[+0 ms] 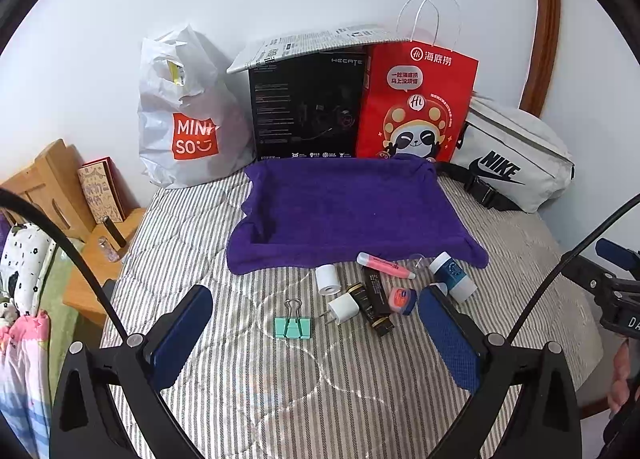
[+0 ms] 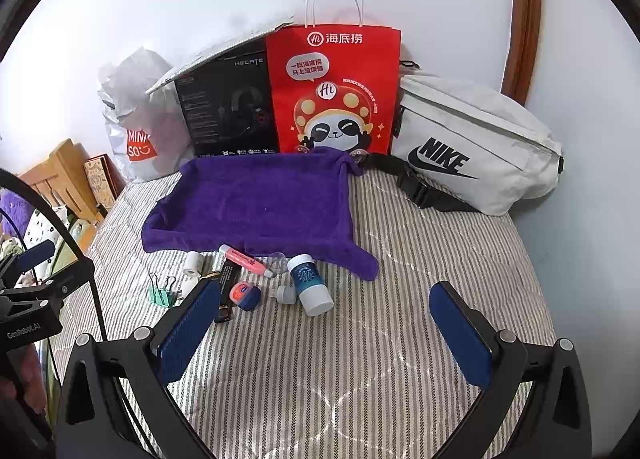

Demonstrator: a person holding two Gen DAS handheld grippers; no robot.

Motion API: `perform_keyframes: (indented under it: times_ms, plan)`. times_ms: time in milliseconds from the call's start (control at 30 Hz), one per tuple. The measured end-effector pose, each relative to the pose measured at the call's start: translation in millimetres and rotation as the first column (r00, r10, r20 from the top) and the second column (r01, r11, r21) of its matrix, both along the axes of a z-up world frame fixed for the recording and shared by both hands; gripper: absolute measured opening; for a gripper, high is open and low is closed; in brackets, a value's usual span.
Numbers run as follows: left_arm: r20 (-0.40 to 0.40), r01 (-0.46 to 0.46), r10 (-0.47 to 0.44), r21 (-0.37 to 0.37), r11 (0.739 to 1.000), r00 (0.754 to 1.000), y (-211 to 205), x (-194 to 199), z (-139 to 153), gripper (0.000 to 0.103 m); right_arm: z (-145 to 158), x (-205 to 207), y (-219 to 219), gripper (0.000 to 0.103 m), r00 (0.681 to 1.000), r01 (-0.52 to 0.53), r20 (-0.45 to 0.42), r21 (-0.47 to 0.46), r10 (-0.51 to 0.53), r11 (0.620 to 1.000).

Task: Organize rigid objects

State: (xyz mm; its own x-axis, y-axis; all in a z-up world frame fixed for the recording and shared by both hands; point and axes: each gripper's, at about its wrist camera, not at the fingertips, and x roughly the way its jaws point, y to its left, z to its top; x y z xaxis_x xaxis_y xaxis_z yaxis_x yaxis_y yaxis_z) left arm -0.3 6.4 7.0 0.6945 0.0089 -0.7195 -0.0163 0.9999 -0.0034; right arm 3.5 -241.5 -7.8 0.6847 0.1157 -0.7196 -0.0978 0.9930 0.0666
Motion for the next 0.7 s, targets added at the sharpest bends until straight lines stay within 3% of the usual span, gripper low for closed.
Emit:
perform_keyframes:
  times_ms: [700]
  plan:
    - [-0.010,-0.016,0.016,0.012,1.000,1.000,4.9,0.6,-5.3,0.103,2.0,-0.2,3.3,0.103,1.000,-0.008,0.004,-0.007,0.008,1.000]
